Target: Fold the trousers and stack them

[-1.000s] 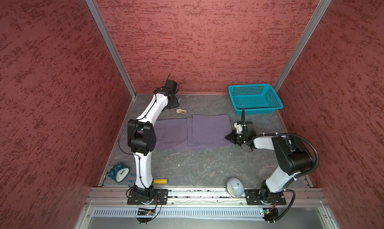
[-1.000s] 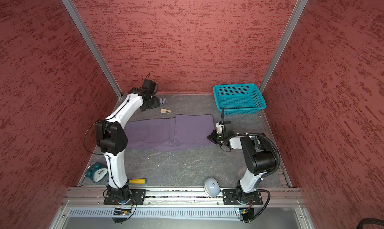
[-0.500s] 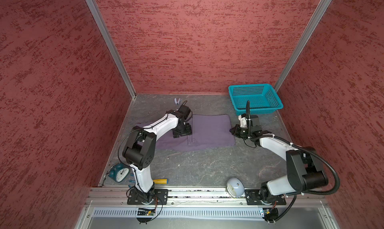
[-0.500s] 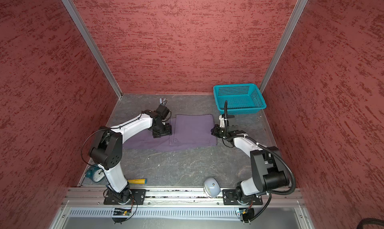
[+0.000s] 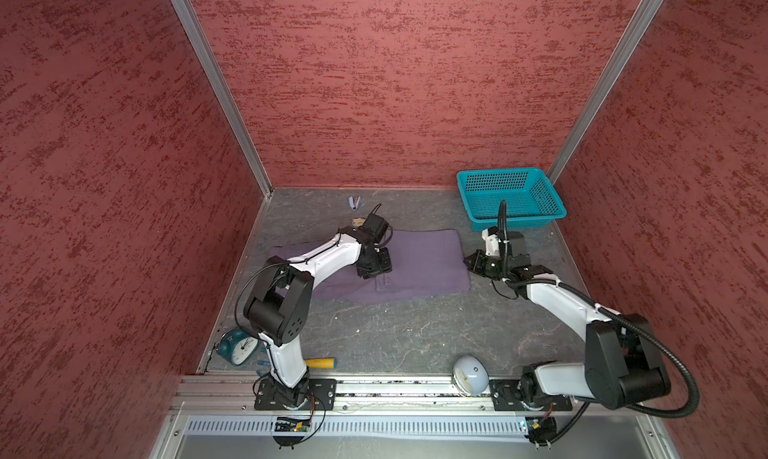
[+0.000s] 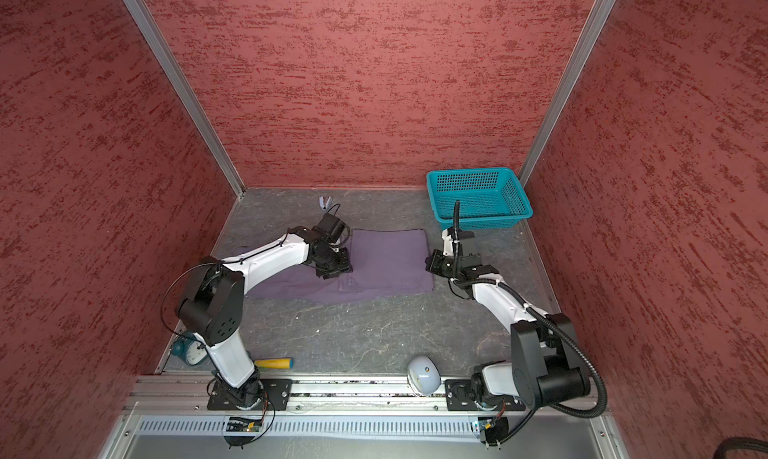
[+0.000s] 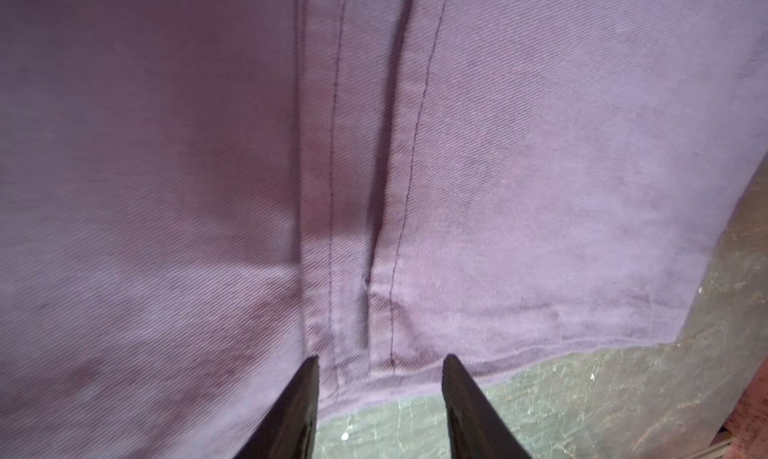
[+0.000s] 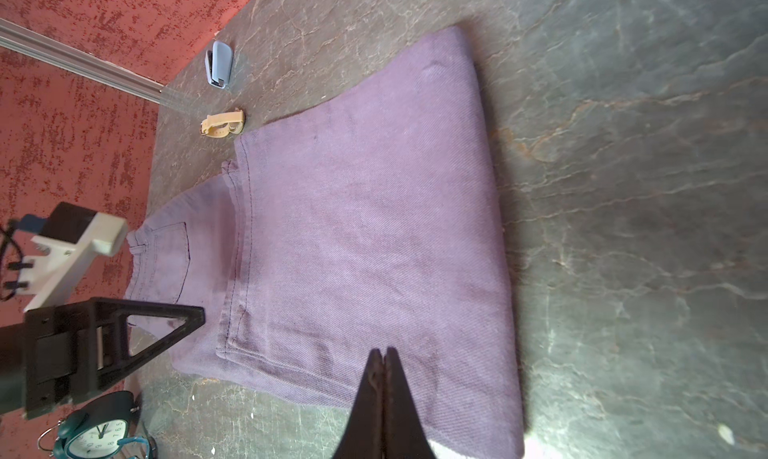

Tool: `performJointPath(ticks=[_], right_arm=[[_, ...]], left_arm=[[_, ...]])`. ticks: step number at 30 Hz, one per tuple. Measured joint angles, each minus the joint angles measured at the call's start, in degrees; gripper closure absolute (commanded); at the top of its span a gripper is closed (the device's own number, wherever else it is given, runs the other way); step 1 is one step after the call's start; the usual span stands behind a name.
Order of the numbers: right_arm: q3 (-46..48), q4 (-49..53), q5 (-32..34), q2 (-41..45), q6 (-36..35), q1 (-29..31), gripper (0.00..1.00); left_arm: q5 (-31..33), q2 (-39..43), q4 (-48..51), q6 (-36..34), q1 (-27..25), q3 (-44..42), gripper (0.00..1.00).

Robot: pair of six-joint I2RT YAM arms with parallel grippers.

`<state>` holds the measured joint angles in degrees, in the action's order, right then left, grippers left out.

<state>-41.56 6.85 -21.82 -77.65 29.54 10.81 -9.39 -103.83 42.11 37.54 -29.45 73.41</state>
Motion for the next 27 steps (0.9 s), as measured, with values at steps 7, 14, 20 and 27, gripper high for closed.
performJointPath(ticks=[7,14,20,27], right_arm=[[1.05,-0.11,-0.15,0.07,0.11,0.0,0.91],[1.36,-0.17,-0.52,-0.15,0.24,0.0,0.91],[1.4,-0.17,-0.5,-0.52,0.2,0.0,0.91],[1.64,-0.24,-0.55,-2.03,0.17,0.0,0.91]], left_arm=[[-1.11,-4.68,-1.73,1.29,-0.13,0.46,0.69],[-1.29,-6.54,-2.49,1.77,-0.2,1.64,0.9],[-0.81,-6.12,-0.13,1.62,-0.24,4.74,1.0],[1.73,2.49,4.66,0.98,-0.17,8.04,1.0]])
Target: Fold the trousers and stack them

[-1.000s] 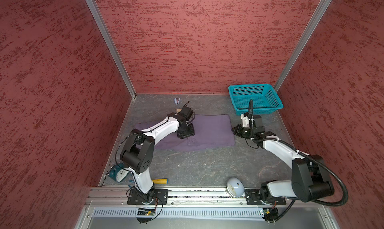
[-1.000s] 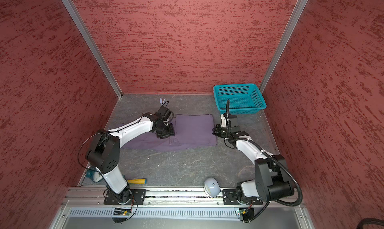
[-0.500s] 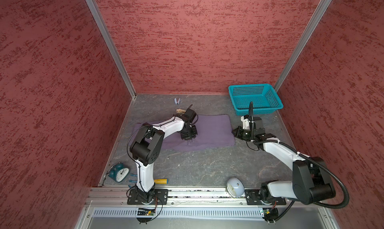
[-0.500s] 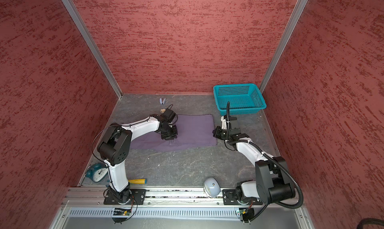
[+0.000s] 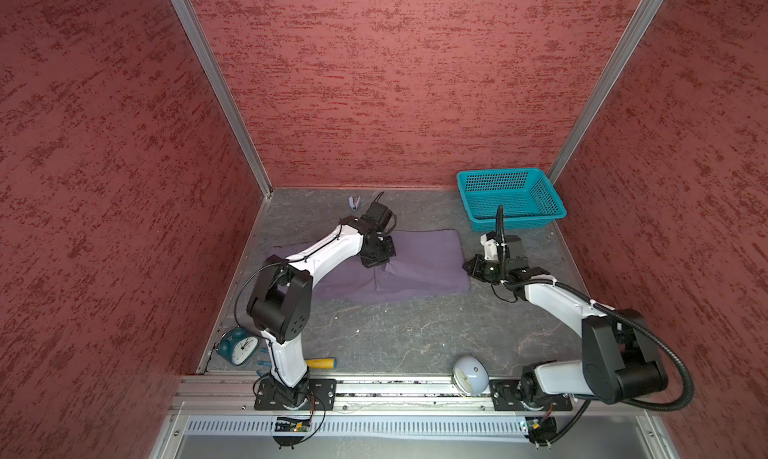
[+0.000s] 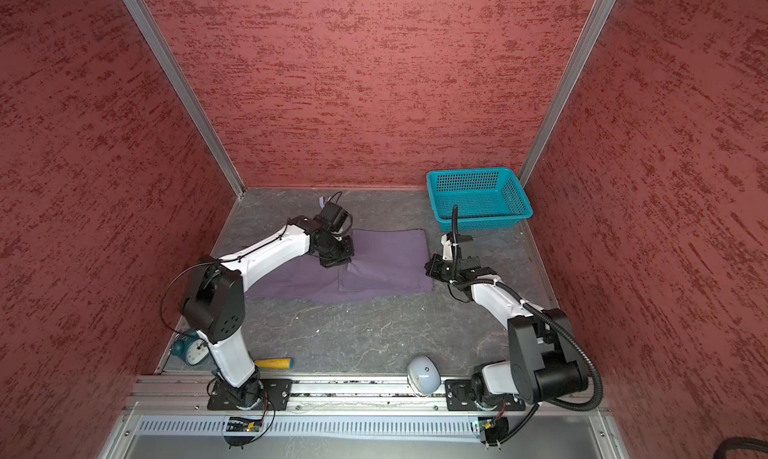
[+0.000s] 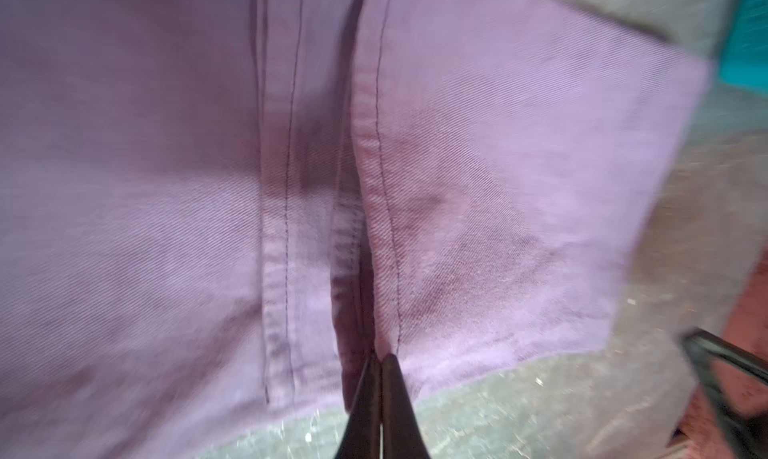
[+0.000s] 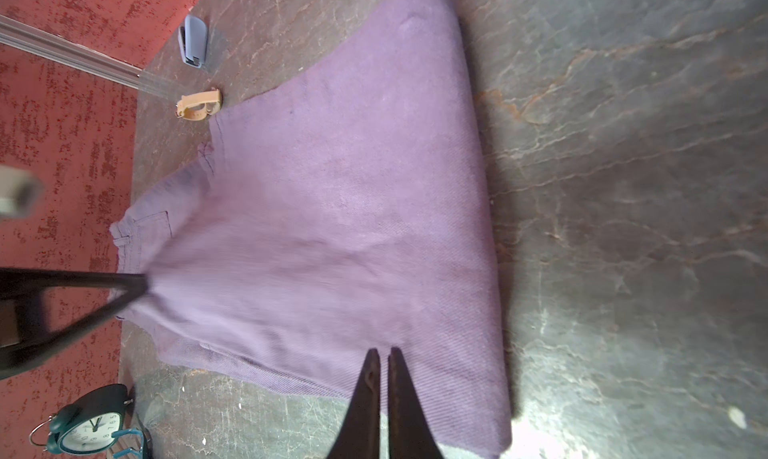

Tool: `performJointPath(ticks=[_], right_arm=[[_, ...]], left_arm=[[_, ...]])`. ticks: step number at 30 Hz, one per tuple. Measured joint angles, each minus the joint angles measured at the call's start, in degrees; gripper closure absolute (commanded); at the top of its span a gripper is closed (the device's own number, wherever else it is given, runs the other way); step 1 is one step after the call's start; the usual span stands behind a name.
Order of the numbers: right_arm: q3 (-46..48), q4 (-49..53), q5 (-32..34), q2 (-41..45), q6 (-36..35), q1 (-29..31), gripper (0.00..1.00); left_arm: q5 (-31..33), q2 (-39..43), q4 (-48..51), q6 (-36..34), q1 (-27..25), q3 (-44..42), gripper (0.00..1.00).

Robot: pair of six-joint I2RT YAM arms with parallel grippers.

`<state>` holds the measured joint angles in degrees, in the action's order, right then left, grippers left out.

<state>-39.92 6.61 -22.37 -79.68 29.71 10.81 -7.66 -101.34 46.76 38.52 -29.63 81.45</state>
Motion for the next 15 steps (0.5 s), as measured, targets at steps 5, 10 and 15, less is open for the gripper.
performJointPath(ticks=[5,10,15], right_arm=[[0.15,-0.55,-0.46,-0.33,0.04,0.0,0.9],[0.15,-0.92,-0.7,-0.33,0.04,0.0,0.9],[0.15,-1.05,-0.96,-0.33,0.33,0.0,0.85]], left_arm=[[1.4,7.74,1.11,0.22,0.76,-3.37,1.0],[1.18,9.46,-0.55,2.01,2.86,-13.31,1.0],[-1.31,4.22,-3.96,4.7,2.91,-18.99,0.52]])
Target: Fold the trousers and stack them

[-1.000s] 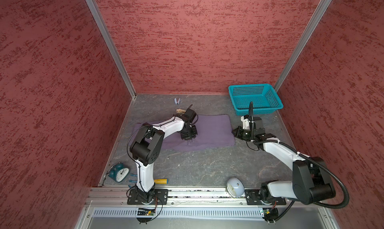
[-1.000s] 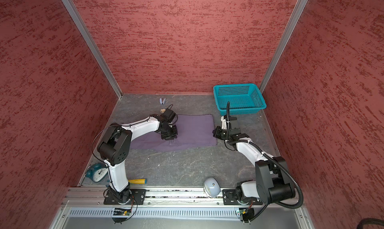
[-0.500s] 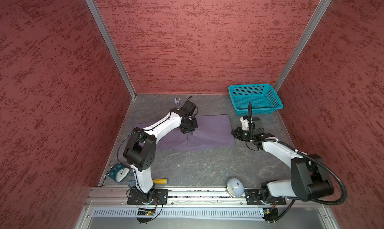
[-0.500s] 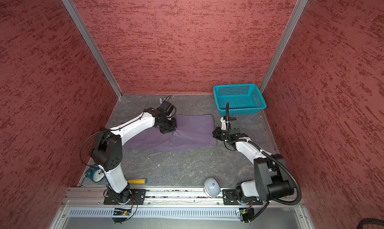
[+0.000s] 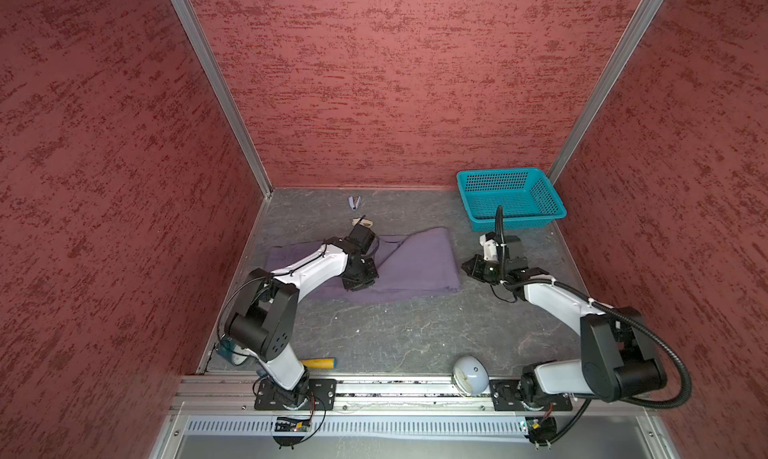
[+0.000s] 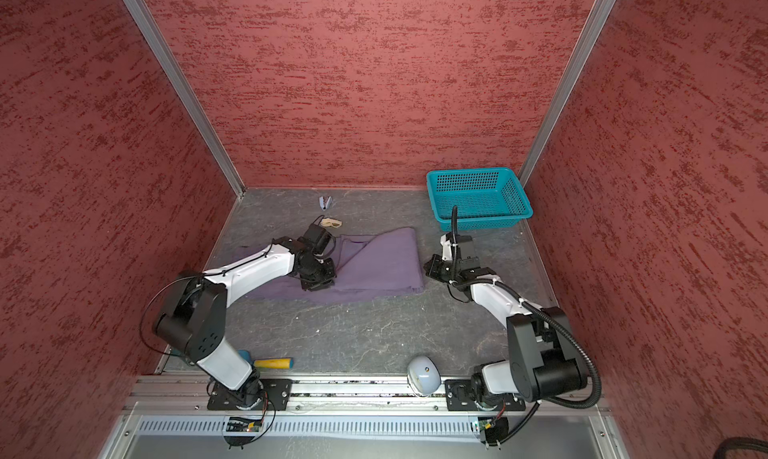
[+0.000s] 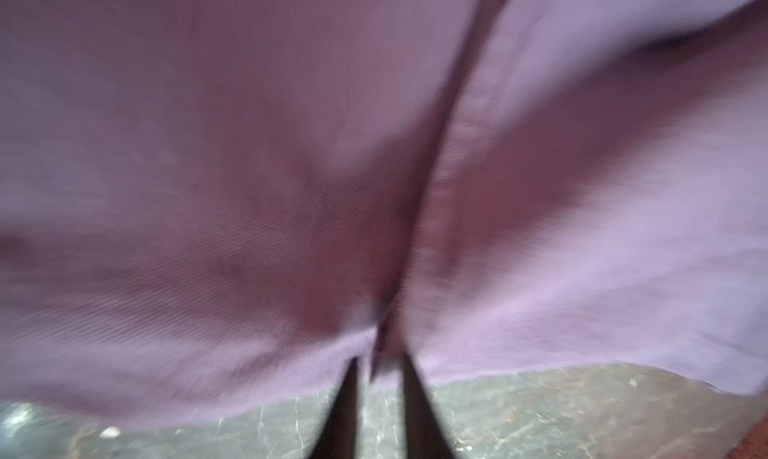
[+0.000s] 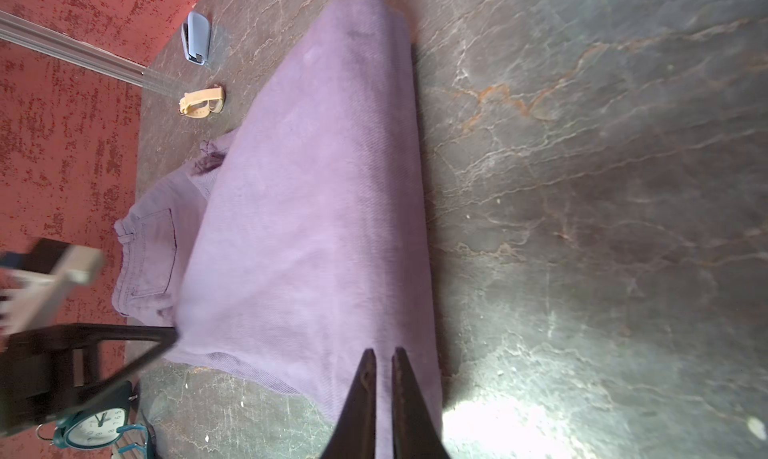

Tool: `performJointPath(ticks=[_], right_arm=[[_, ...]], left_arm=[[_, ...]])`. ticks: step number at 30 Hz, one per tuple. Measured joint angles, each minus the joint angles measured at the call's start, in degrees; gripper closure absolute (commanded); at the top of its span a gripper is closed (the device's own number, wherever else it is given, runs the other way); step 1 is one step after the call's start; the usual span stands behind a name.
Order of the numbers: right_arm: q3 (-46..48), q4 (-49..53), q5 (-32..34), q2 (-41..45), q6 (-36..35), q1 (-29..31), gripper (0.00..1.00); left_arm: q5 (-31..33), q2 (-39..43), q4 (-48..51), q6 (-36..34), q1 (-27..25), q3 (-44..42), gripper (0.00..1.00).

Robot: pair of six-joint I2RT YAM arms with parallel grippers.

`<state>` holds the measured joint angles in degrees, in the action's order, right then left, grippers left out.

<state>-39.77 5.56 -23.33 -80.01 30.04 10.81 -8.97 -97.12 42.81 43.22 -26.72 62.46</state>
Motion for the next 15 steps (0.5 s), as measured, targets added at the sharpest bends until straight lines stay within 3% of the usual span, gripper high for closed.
performJointPath(ticks=[2,9,15], right_arm=[[0.0,-0.02,-0.11,0.0,0.13,0.0,0.82],[-0.02,-0.07,-0.39,-0.28,0.48,0.0,0.6],[-1.36,-0.2,-0.63,-6.25,0.52,0.57,0.47]], left_arm=[[-1.01,-2.8,-1.49,0.44,-0.28,0.07,0.46],[-1.05,-2.54,-0.59,-0.87,0.09,4.96,0.45],[0.68,-0.79,-0.11,-3.52,5.33,13.51,0.41]])
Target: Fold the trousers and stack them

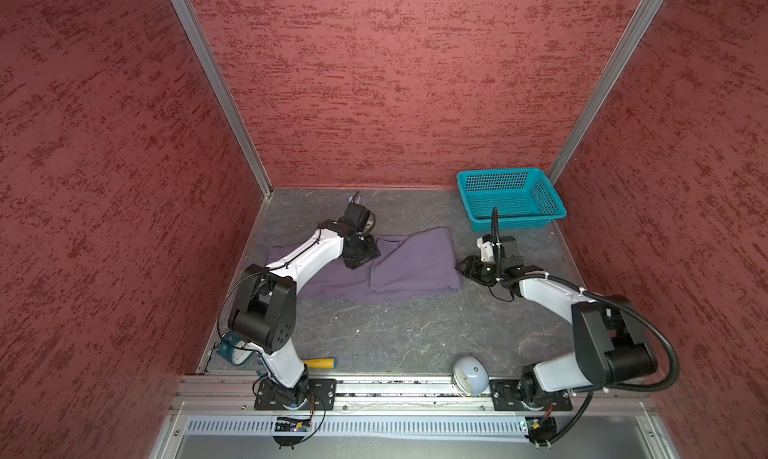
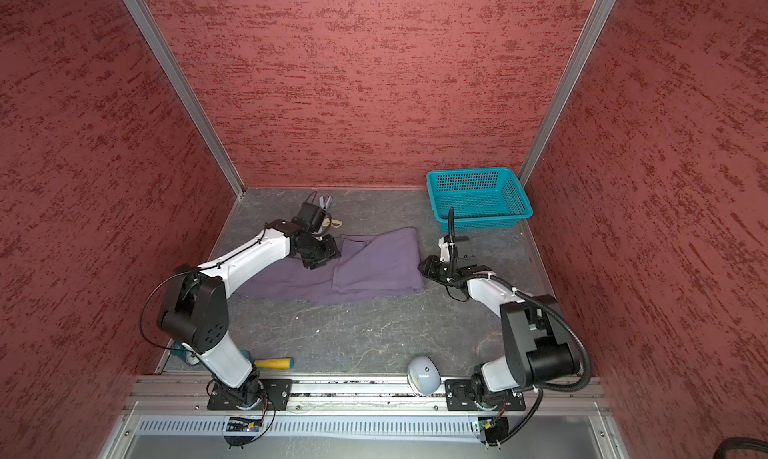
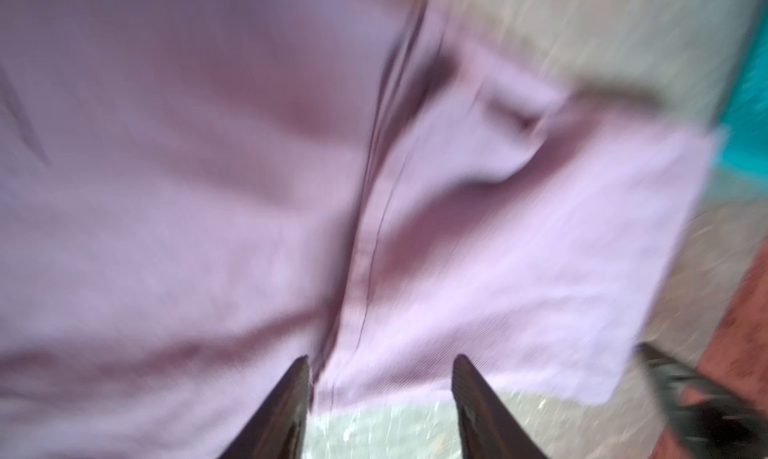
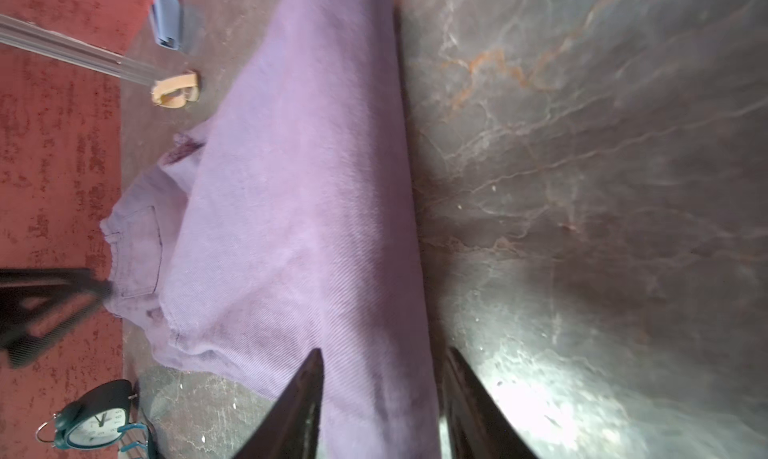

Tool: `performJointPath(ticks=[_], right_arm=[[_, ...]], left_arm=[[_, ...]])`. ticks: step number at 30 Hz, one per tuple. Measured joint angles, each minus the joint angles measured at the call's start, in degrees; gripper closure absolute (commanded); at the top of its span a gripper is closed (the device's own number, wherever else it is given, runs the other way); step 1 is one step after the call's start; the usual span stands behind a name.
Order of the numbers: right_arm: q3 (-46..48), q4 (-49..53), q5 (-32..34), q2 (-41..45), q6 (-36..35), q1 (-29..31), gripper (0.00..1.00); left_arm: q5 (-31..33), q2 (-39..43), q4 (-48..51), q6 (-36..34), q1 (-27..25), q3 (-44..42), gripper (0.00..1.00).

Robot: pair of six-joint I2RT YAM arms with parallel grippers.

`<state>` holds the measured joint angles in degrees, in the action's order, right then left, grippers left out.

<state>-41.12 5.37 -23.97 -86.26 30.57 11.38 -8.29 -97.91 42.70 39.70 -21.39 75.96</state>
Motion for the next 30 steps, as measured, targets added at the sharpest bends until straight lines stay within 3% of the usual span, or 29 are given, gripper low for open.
performJointPath(ticks=[4,9,13,15,18,21,24,30], right_arm=[[-0.61,0.0,0.2,-3.91,0.07,1.38,0.48],[-0.61,-0.37,0.33,-5.7,0.76,3.04,0.59],[-0.61,-1.29,1.66,-5.75,1.42,3.17,0.61],[-0.61,-1.53,2.05,-5.92,1.75,3.17,0.61],[-0.59,-1.9,2.43,-6.58,2.05,3.17,0.65],[-0.33,-2.16,2.84,-6.86,2.29,3.17,0.87],[0.02,-2.27,3.89,-6.86,2.21,3.17,0.95],[1.73,-3.08,5.66,-5.77,2.05,3.17,0.95]], left_arm=[[1.25,-4.74,-0.66,-2.03,1.09,7.87,0.4],[1.49,-15.39,-1.09,-3.39,0.17,15.58,0.4],[1.31,-22.93,0.5,-3.78,-0.26,20.28,0.4],[1.31,-25.51,1.64,-3.89,-0.44,22.4,0.49],[1.36,-27.52,2.75,-4.28,-0.48,24.02,0.8],[1.4,-27.85,3.19,-4.52,-0.39,24.5,0.95],[1.42,-27.85,3.39,-4.37,0.0,24.98,1.0],[1.62,-25.14,3.56,-4.2,3.58,23.1,1.0]])
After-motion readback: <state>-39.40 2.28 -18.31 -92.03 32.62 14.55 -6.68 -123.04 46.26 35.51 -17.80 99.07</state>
